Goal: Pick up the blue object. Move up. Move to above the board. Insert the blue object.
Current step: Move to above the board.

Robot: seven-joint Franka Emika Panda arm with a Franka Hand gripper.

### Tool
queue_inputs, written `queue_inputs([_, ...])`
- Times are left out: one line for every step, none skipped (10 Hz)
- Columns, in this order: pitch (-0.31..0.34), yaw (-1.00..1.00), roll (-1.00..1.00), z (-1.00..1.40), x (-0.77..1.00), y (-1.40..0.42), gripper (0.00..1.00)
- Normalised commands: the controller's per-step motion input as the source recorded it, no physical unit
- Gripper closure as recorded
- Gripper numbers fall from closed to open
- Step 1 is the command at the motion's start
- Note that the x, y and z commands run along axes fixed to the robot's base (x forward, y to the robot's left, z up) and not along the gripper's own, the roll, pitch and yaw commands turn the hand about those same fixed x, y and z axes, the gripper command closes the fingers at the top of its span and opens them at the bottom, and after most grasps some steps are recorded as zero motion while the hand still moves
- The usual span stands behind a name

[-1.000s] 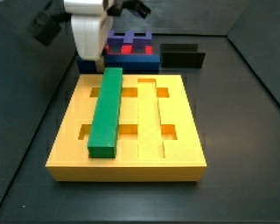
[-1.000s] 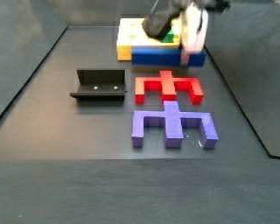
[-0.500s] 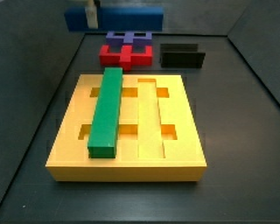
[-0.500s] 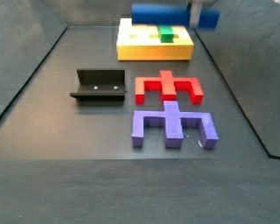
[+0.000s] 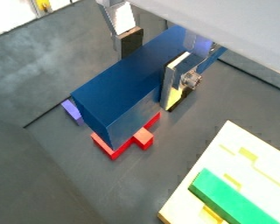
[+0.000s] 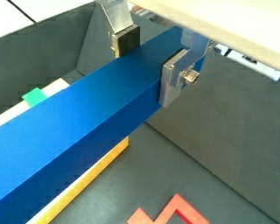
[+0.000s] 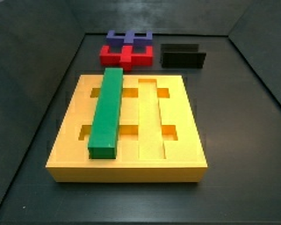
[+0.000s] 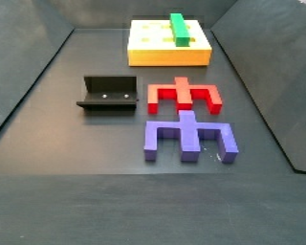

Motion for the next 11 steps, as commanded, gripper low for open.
queue_inputs([0.024,1.00,0.01,0.35,0.90,-1.40,1.00])
queue_inputs([0.028,1.00,0.02,0.33,0.91,-1.40,1.00])
queue_inputs([0.043,1.00,0.03,0.28,0.97,-1.40,1.00])
queue_inputs([0.051,1.00,0.03,0.30,1.06,-1.40,1.00])
queue_inputs([0.056,1.00,0.03,0.24,0.72,-0.95,1.00])
queue_inputs([0.062,1.00,0.04,0.14,0.35,-0.50,1.00])
queue_inputs([0.064,1.00,0.04,0.07,0.18,-0.24,1.00])
queue_inputs([0.065,1.00,0.04,0.04,0.07,-0.08,1.00])
queue_inputs([0.069,1.00,0.04,0.03,0.05,-0.06,1.00])
queue_inputs([0.075,1.00,0.04,0.03,0.05,-0.05,1.00])
queue_inputs([0.083,1.00,0.05,0.02,0.06,-0.03,1.00])
